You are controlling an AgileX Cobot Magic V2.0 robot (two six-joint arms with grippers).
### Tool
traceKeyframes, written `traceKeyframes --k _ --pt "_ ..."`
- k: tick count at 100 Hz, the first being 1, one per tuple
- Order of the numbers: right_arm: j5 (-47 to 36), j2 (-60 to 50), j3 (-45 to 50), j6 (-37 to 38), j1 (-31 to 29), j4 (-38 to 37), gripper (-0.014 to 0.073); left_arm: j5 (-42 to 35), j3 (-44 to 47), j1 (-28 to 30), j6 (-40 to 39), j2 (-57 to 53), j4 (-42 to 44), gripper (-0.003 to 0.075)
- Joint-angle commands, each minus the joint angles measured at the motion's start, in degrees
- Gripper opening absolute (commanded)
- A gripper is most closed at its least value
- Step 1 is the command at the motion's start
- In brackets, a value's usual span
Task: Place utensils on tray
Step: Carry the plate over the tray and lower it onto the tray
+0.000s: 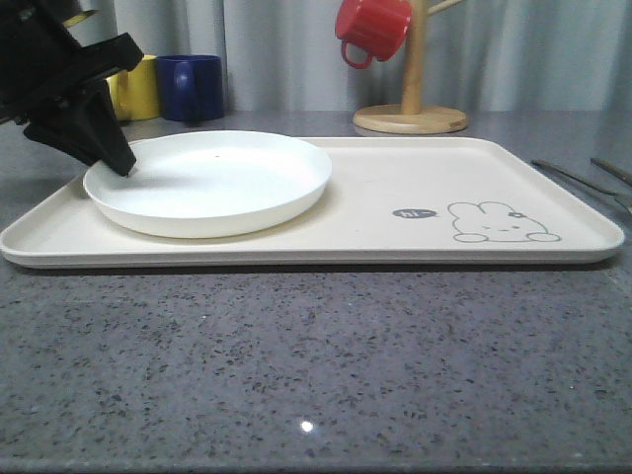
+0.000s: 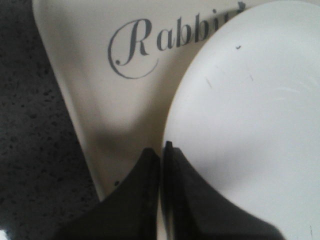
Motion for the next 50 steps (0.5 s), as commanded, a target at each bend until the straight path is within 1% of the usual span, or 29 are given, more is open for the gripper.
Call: traceKeyframes --k 1,13,18,25,37,44,50 --pt "-4.8 -1.1 0.0 -0.5 -0.4 0.0 -0.0069 -1.4 -1.9 -0.4 -0.6 -2.4 -2.5 -0.0019" --pt "-4.8 -1.1 0.0 -0.5 -0.4 0.0 -0.0069 -1.4 -1.9 -0.4 -0.6 -2.4 -2.5 -0.0015" --pt "-4.8 -1.1 0.0 -0.5 -0.4 0.0 -0.0069 -1.4 -1.9 -0.4 -0.6 -2.4 -2.5 0.0005" --pt "-4.8 -1.1 0.0 -0.5 -0.4 0.0 -0.0069 -1.4 -1.9 -0.4 -0.6 -2.4 -2.5 0.0069" --pt "-4.8 -1.1 0.0 -0.5 -0.4 0.0 -0.0069 -1.4 -1.9 -0.4 -0.6 -2.4 -2.5 0.0225" --pt "-4.8 -1.1 0.0 -0.5 -0.4 0.0 -0.0069 -1.4 -1.9 -0.4 -0.6 -2.4 -2.6 0.0276" --pt "-4.8 -1.1 0.0 -0.5 -0.4 0.0 -0.0069 -1.8 -1.9 -0.4 -0.6 -2.4 -2.7 0.0285"
